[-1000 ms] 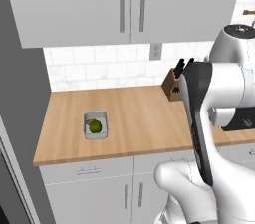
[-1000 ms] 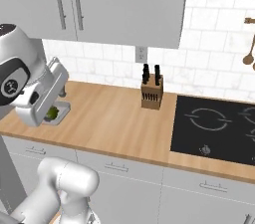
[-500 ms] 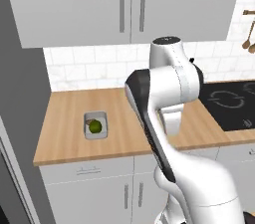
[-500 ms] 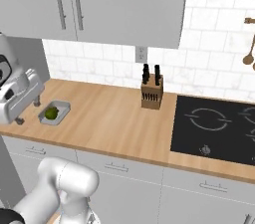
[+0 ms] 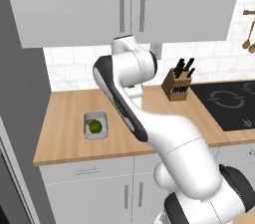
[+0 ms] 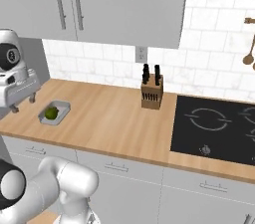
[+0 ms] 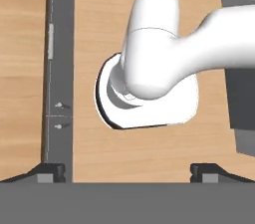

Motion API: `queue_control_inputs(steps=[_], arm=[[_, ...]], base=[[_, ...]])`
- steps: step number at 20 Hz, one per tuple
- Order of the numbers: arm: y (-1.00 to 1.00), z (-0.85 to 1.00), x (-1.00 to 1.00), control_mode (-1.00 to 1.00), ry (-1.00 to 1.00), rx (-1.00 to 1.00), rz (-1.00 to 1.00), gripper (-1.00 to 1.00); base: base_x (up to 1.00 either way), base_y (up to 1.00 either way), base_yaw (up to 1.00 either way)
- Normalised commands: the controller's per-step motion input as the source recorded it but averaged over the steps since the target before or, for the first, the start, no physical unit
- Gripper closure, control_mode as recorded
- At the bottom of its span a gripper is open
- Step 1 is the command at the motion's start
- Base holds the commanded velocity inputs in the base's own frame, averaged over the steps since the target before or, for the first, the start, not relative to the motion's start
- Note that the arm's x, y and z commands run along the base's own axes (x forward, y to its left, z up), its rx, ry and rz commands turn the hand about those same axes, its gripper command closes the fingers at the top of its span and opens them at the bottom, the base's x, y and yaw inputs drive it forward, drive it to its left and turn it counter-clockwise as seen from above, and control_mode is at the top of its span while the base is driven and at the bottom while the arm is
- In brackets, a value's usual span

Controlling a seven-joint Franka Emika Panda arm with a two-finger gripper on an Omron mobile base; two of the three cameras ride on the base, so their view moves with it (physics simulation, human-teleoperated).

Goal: Take the meat container that has the steak and place it on the second highest rack of the freezer. Then take the vegetable container that has the lime and mushroom and place it on the highest rack of the freezer.

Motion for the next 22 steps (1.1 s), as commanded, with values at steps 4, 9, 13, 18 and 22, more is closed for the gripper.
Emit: queue_control_inputs(steps=[4, 9, 13, 18, 22], arm=[[0.13, -0.68, 0.41, -1.0, -0.03, 0.0, 0.0, -1.0], [0.02, -0.7, 0.07, -1.0, -0.13, 0.0, 0.0, -1.0], [0.0, -0.47, 0.05, -1.0, -0.16, 0.0, 0.0, -1.0], [0.07, -0.14, 0.16, -1.0, -0.07, 0.0, -0.01, -1.0], [0.25, 0.0, 0.35, -1.0, 0.0, 0.0, -0.05, -1.0]], base=[[0.0, 0.0, 0.0], [0.0, 0.0, 0.0], [0.0, 0.0, 0.0], [0.0, 0.0, 0.0], [0.0, 0.0, 0.0]])
